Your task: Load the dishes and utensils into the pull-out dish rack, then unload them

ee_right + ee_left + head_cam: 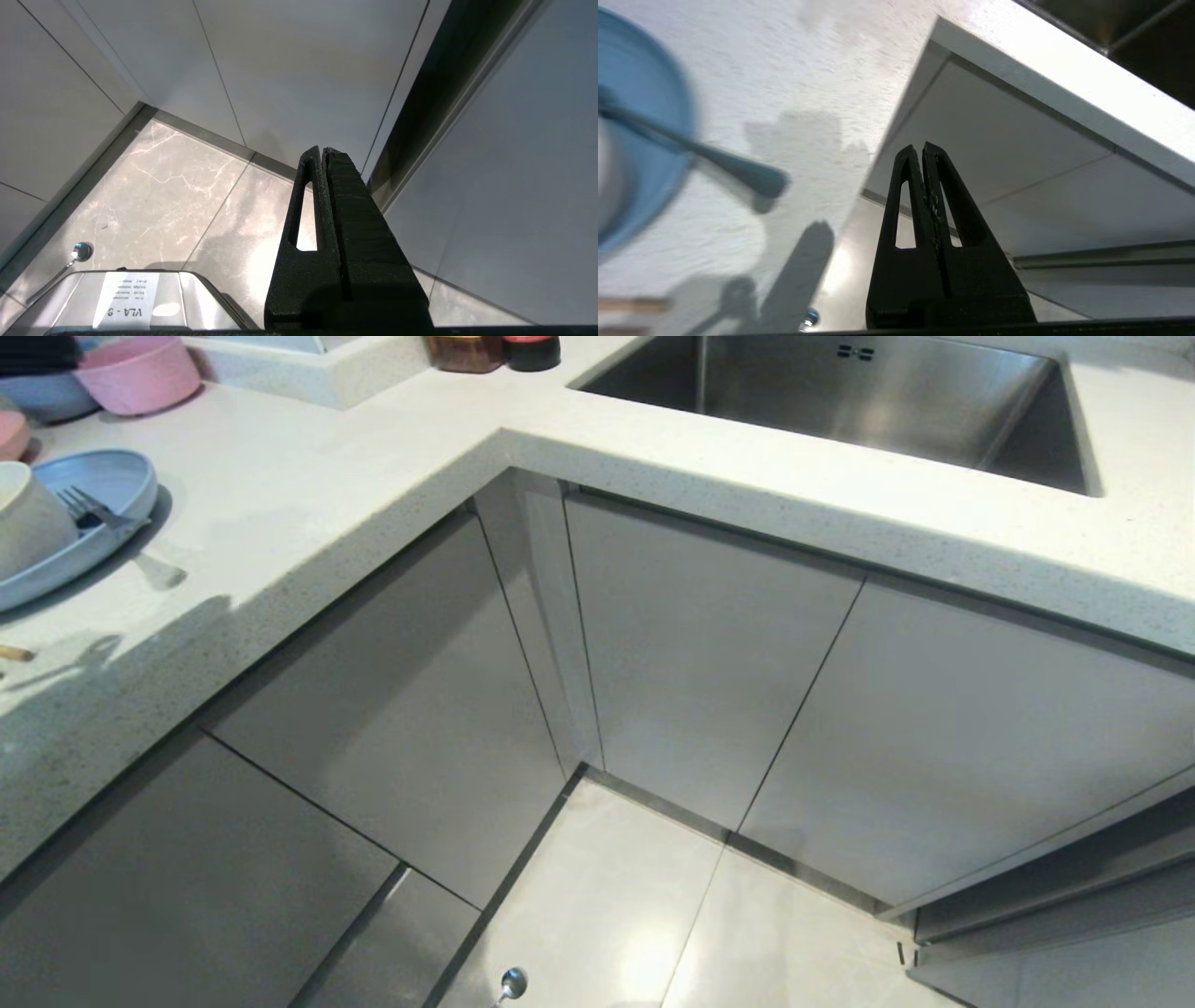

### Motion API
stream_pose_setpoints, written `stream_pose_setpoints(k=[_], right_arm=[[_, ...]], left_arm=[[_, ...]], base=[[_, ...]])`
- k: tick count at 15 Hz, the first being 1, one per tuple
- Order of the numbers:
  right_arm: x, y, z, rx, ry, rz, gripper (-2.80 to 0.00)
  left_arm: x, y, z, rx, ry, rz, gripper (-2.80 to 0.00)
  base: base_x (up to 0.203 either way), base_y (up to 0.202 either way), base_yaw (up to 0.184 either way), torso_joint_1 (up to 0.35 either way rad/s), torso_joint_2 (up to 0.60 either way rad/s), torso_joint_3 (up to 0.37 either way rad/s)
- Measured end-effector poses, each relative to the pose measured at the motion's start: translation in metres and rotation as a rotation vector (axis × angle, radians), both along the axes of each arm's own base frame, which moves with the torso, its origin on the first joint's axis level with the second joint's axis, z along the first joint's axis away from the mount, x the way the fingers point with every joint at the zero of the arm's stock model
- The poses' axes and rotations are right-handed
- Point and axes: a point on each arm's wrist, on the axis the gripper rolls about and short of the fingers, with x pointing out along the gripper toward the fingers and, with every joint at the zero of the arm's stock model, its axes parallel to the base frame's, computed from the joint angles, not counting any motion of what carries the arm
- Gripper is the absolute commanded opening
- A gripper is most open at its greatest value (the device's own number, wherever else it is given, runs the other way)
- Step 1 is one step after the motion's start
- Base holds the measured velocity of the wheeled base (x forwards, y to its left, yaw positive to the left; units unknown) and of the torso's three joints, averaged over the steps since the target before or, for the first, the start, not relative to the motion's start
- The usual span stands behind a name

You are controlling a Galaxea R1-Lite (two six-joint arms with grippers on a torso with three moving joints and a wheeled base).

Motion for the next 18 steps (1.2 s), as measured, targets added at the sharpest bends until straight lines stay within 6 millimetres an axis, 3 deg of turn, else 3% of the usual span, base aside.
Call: stream_pose_setpoints(k=[4, 9, 16, 18], right_arm=[[0.000, 0.000, 0.000, 0.000, 0.000, 0.000, -2.80], [0.000, 0.000, 0.000, 0.000, 0.000, 0.000, -2.80], [0.000, 0.000, 0.000, 0.000, 0.000, 0.000, -2.80], [0.000, 0.000, 0.000, 0.000, 0.000, 0.000, -2.80]], left_arm=[[-0.045, 0.034, -0.008, 0.044, -0.124, 0.023, -2.80], [-0.105, 0.042, -0.028, 0.230, -0.239, 0.103, -2.80], [-0.152, 0.042, -0.125, 0.251, -0.214, 0.329, -2.80], [-0.156, 0.043, -0.159, 0.246, -0.221, 0.385, -2.80]], base=[[0.000, 0.000, 0.000, 0.000, 0.00, 0.000], [0.000, 0.000, 0.000, 0.000, 0.00, 0.000], [0.000, 0.000, 0.000, 0.000, 0.00, 0.000], [0.000, 0.000, 0.000, 0.000, 0.00, 0.000]])
